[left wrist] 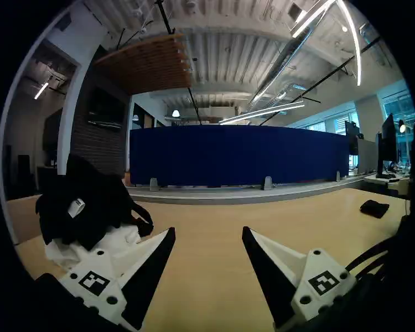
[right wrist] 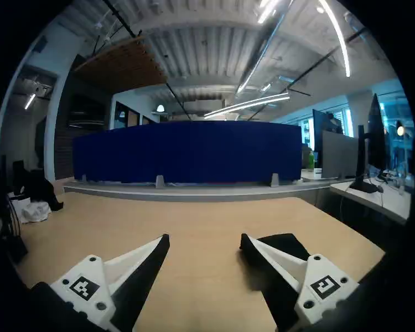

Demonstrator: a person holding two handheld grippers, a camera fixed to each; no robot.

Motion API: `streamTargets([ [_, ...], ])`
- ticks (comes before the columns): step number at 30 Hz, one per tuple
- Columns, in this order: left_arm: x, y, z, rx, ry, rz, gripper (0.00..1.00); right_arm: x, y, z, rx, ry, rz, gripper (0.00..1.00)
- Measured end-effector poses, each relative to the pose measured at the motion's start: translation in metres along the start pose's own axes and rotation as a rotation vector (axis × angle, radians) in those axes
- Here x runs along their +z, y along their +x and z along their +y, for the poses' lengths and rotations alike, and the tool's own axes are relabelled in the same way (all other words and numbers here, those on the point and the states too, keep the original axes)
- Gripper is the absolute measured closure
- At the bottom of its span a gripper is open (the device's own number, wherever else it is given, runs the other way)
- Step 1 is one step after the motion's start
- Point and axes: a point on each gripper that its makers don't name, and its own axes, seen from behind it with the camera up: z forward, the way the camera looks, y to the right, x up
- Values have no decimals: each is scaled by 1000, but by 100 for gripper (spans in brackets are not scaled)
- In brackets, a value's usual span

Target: Fold towel

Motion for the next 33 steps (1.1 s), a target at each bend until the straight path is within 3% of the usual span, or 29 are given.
streamTargets([
  [12,0,1,0,0,0,0,11,1,-1,-7,10,-6,53,0],
  [33,-1,1,0,0,0,0,11,5,-4,-11,22,-20,69,0],
])
